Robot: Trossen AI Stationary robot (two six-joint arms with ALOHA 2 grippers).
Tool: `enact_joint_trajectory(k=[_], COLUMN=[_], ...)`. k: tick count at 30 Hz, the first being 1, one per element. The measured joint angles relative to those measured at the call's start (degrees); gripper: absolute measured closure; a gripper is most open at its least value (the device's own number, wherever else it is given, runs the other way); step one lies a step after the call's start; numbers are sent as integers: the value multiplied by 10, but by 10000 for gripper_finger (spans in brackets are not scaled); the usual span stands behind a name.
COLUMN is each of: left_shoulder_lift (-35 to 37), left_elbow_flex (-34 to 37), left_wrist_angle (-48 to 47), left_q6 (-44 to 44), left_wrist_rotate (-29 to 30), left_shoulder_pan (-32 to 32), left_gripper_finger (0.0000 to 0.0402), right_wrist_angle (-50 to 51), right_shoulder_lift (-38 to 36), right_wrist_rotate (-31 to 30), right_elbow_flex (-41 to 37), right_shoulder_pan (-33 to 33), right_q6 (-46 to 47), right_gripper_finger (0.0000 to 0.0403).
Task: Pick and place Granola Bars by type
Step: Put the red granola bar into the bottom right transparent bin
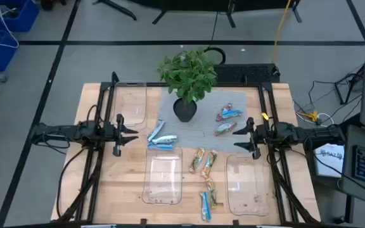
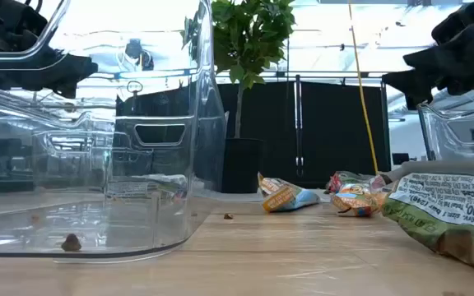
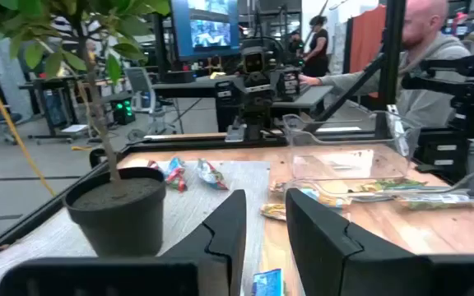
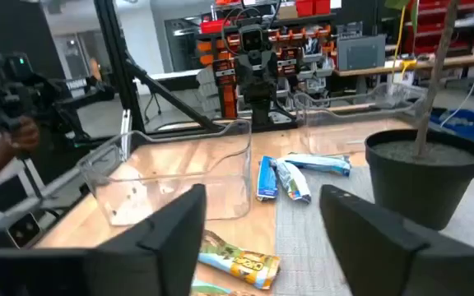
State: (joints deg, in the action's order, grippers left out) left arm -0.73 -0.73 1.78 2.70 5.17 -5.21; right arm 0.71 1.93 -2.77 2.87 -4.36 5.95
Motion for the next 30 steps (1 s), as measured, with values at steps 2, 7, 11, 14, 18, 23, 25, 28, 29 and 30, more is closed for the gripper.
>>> enact_joint_trajectory(k=[2,7,11,14,18,23,25,28,29,30], left_shoulder_lift=[0,0,0,0,0,0,0,-3,-4,-4], left_elbow_flex=[0,0,0,0,0,0,0,0,0,0], left_wrist_angle=[-1,0,0,0,-2,-8,-13,-14,-15,-15], left_q6=[-1,0,-4,-5,19,41,37,26,25,25], left_wrist_rotate=[9,9,10,16,-10,-49,-50,-46,-44,-41], left_shoulder_pan=[0,0,0,0,0,0,0,0,0,0], left_gripper_finger=[307,307,307,308,348,396,397,398,398,398], right_wrist_angle=[-2,-6,-24,-27,-29,-28,-28,-28,-28,-28], right_shoulder_lift=[0,0,0,0,0,0,0,0,0,0], right_wrist_rotate=[0,0,0,-1,-2,-2,-3,-3,-3,-3], right_elbow_flex=[0,0,0,0,0,-1,-1,-1,-1,-1], right_shoulder_pan=[0,0,0,0,0,0,0,0,0,0], right_q6=[-17,-44,-52,-51,-47,-41,-41,-42,-44,-46], right_gripper_finger=[229,370,396,401,402,402,403,403,403,403])
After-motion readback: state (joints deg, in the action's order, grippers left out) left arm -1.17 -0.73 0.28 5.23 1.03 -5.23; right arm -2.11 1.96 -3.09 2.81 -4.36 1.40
